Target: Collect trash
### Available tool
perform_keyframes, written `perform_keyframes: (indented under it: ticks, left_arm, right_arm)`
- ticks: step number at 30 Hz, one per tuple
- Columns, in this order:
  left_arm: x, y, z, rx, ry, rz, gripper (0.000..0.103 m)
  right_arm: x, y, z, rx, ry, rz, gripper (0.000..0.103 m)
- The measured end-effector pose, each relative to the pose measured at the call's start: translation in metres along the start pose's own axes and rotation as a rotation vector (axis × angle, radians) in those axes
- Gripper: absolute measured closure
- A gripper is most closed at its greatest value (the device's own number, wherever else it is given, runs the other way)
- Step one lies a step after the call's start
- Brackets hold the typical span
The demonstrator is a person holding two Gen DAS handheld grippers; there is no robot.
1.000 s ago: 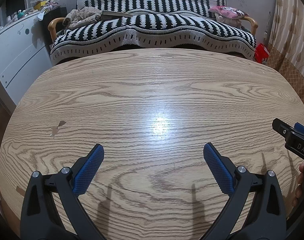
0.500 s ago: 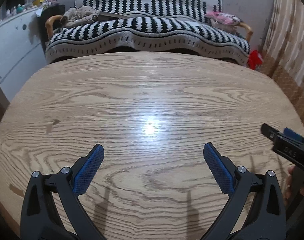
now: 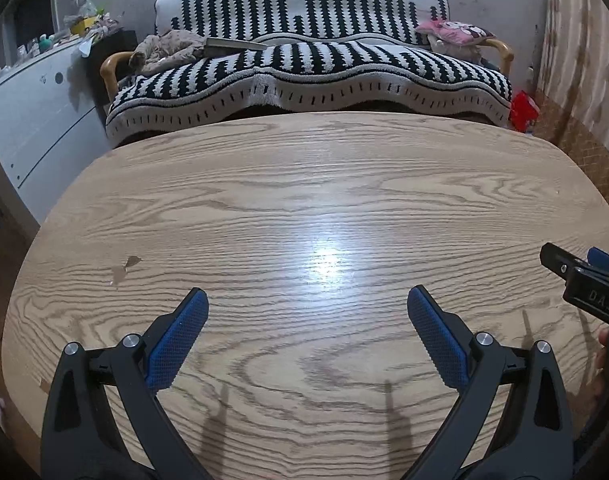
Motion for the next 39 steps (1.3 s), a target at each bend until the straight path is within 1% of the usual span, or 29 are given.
perform_keyframes:
  ticks: [2, 4, 7, 13, 39]
  left_arm:
    - [-0.0013, -0.0004, -0.0006, 0.002, 0.003, -0.01, 0.006]
    - [-0.0026, -0.0006, -0.0022, 0.019, 0.022, -0.021, 0.006]
    - [-0.0011, -0.0003, -0.0053, 0.039, 0.013, -0.015, 0.006]
    - [-0.0011, -0.0011, -0.0035, 0.008, 0.017, -0.011, 0.006]
    - [-0.0037, 0.0009, -0.0061, 0.011, 0.021, -0.025, 0.006]
  right_arm:
    - [-0.0001, 0.0, 0.0002, 0.002, 0.0, -0.001, 0.006]
    - [0.0001, -0.0002, 0.0006, 0.0, -0.001, -0.001, 0.006]
    - [0.0004, -0.0006, -0.0003, -0.003, -0.006, -0.001, 0.006]
    - [0.0003, 0.0006, -0.0006, 0.005, -0.006, -0.002, 0.006]
    - [0.0007, 0.0006, -0.0026, 0.004, -0.007, -0.002, 0.006]
Point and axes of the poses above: each gripper's, at about its wrist camera, not at the fingertips, and x roughly against the way its jaws point, z to its right, y to its underside, the point moved 4 cm from there along -x, roughly the way its jaws point, and after that the axes turned 7 degrees about z, right-handed, at the moved point
